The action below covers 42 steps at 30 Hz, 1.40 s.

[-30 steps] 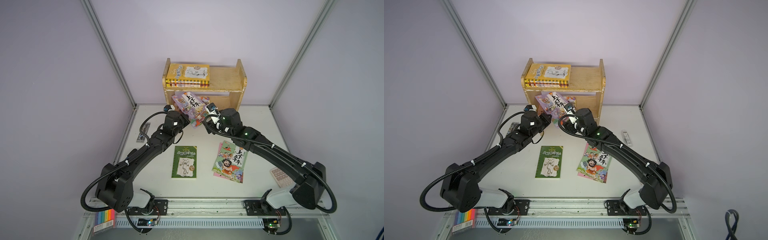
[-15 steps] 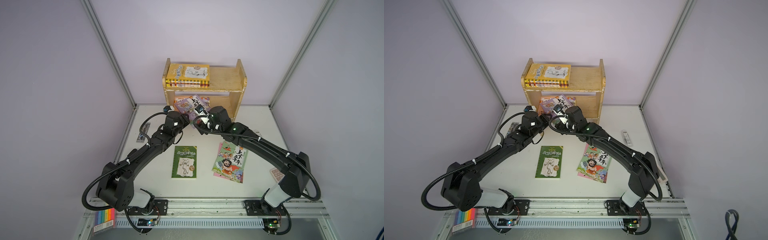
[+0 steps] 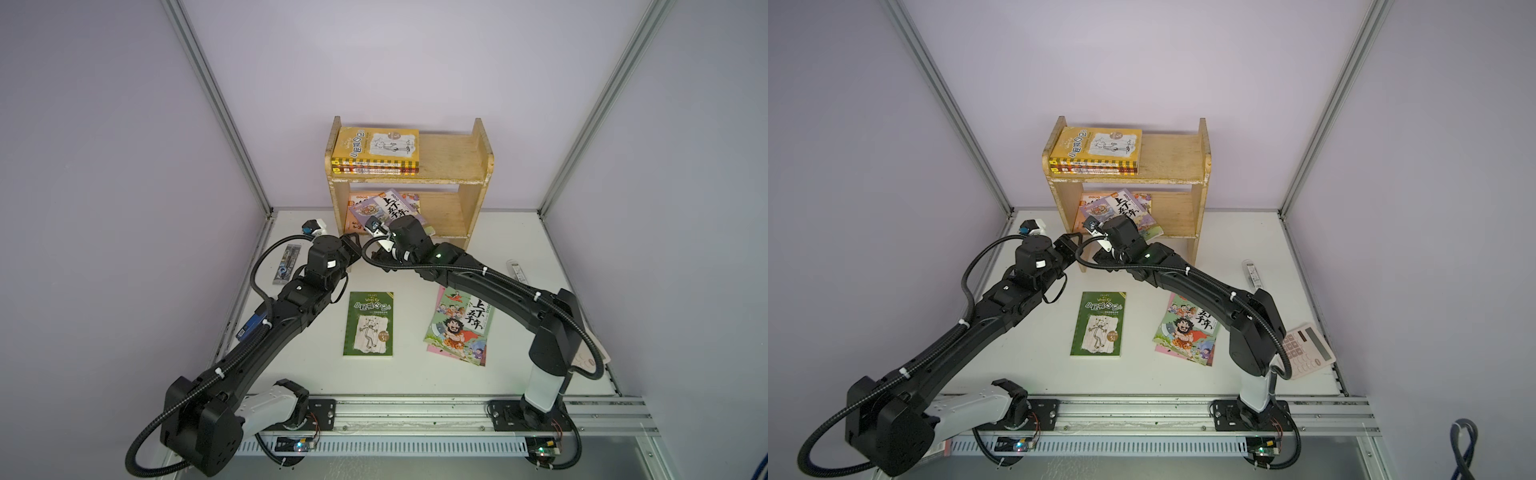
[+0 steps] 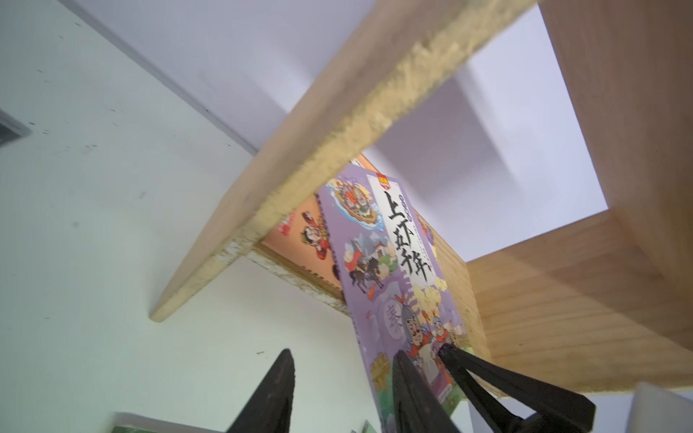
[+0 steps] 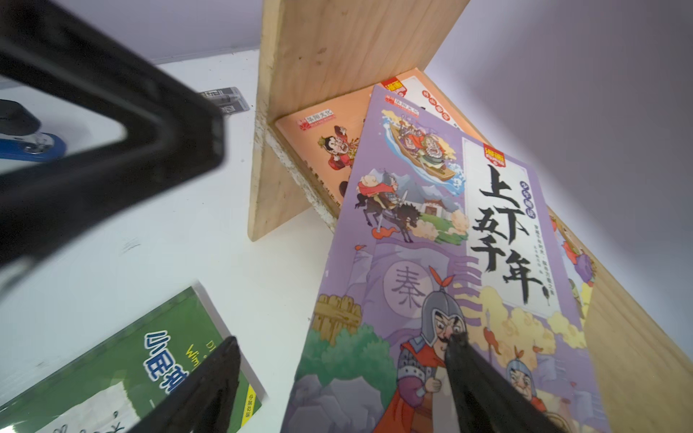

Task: Stacking books/files
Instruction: Move the book to the bookshelf.

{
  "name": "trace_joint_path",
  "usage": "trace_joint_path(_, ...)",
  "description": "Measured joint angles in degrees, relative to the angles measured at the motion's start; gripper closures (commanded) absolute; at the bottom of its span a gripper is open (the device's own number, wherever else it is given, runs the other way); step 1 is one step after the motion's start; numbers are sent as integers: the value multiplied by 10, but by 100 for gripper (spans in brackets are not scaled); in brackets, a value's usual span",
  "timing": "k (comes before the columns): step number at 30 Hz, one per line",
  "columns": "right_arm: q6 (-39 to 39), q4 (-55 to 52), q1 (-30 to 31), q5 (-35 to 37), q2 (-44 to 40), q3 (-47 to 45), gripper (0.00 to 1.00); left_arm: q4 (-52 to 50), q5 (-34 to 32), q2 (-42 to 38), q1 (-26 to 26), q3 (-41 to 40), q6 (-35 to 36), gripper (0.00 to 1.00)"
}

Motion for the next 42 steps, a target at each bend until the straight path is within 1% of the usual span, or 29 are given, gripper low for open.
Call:
trace_joint_path(7, -13, -23, -1, 53, 13, 16, 13, -32, -18, -50, 28, -36, 0, 53)
trace_joint_path(13, -20, -37, -1, 82, 11, 13, 12, -41, -24, -59, 35, -46, 0, 53)
trace_joint_path(17, -23, -43, -2, 95, -9, -11, 11, -45, -23, -59, 35, -49, 0, 53)
trace_joint_path(25, -8, -42, -29, 95, -58, -64, 11, -46, -21, -57, 35, -52, -1, 53)
trace_joint_path(36, 10, -41, -68, 91, -93, -103, 11, -47, -8, -56, 35, -57, -5, 53)
trace_joint_path(42, 21, -40, -98, 73, -108, -122, 11, -47, -6, -56, 35, -59, -5, 53)
